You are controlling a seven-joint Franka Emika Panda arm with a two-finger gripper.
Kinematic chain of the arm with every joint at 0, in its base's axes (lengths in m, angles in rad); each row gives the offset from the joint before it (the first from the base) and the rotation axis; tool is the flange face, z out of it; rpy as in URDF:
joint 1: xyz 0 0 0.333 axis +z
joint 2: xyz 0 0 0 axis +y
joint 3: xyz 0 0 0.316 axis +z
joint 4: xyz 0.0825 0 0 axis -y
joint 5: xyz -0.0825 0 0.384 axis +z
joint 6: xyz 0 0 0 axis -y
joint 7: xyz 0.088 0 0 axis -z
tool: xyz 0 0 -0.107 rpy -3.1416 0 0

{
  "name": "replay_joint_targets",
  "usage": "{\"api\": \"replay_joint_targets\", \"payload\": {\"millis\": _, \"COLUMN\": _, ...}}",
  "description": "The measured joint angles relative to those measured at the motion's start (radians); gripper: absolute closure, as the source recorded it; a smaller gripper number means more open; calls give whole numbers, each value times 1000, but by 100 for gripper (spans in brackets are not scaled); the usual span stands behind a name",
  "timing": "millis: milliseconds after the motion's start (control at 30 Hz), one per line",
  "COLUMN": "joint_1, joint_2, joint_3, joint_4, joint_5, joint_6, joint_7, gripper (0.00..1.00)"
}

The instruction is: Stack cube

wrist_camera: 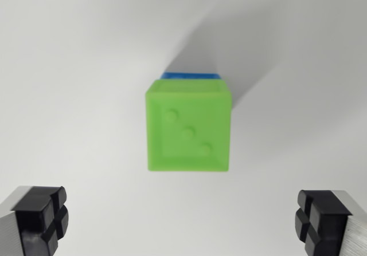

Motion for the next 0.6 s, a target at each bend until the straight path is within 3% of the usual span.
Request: {"api": "replay_joint_targets", "payload": {"millis": 600, "joint_1": 0, "joint_2": -113, "joint_3": -1, "joint_4": 63, "joint_5": -31, "joint_6": -172, "joint_7": 22, "gripper": 0}}
